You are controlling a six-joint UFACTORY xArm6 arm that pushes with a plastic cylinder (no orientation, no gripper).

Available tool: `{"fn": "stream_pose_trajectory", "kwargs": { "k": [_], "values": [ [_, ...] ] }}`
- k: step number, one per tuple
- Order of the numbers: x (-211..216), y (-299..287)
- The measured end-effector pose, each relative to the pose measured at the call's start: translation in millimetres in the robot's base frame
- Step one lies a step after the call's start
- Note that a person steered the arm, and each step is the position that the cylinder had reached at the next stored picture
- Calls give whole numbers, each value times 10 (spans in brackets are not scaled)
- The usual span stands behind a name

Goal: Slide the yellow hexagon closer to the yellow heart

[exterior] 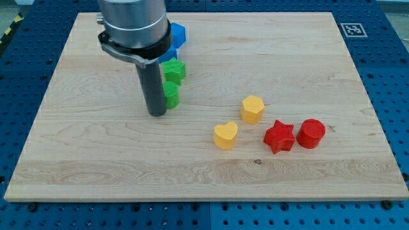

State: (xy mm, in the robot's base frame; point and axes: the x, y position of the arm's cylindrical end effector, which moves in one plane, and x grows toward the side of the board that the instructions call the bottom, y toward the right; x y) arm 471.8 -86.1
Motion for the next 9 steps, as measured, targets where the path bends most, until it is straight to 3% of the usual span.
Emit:
{"fn": "stream_pose_trajectory", "kwargs": {
  "k": [3,5,6,7,9],
  "values": [
    [-14,542],
    [-545,1656],
    [-197,2368],
    [-1,2397],
    [-1,2066]
  ]
}}
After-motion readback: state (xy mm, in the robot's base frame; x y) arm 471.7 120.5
